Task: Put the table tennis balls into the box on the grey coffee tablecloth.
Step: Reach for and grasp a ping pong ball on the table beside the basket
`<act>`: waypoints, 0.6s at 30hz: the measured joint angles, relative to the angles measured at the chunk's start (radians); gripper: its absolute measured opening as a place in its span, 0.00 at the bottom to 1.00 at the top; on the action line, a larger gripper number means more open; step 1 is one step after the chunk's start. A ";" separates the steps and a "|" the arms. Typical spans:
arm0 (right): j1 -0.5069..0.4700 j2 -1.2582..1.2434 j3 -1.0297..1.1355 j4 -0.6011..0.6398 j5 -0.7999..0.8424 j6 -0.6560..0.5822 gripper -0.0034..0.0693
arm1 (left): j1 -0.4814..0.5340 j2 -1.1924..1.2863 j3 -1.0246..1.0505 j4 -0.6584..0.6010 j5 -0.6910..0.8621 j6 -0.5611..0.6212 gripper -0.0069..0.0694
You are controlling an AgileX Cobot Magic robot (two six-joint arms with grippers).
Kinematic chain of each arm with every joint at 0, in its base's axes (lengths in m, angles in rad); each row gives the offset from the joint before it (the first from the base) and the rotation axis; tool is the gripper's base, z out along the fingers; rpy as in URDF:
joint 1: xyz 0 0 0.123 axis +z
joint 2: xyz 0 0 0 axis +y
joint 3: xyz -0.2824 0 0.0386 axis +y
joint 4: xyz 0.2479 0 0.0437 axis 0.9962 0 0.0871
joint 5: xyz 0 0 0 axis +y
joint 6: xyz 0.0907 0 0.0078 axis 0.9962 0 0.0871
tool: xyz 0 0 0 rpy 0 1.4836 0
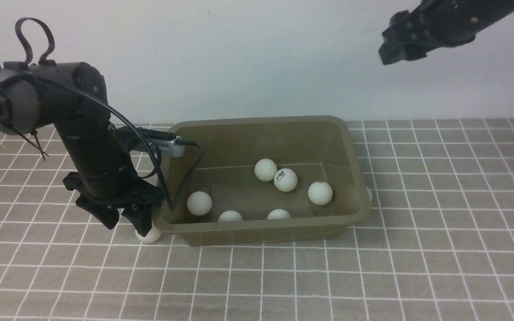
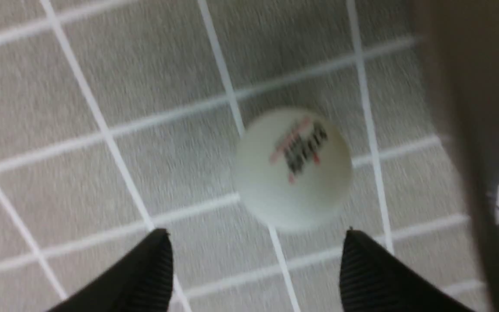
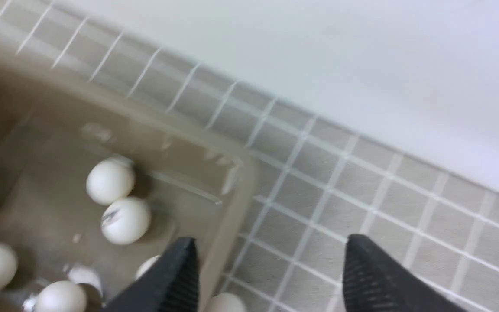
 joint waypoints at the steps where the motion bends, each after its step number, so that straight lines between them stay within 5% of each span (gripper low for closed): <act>1: -0.013 -0.005 0.000 0.000 0.000 0.005 0.56 | 0.000 0.007 0.000 -0.001 -0.023 0.003 0.73; 8: -0.071 -0.006 0.000 0.012 0.004 0.015 0.54 | -0.001 0.046 0.000 -0.035 -0.084 0.005 0.74; 13: -0.074 -0.004 0.000 0.023 0.012 0.015 0.54 | 0.000 0.075 0.000 -0.037 -0.084 0.005 0.54; 18: -0.075 0.033 0.000 0.014 0.077 0.023 0.54 | 0.000 0.055 -0.041 0.032 -0.038 -0.028 0.56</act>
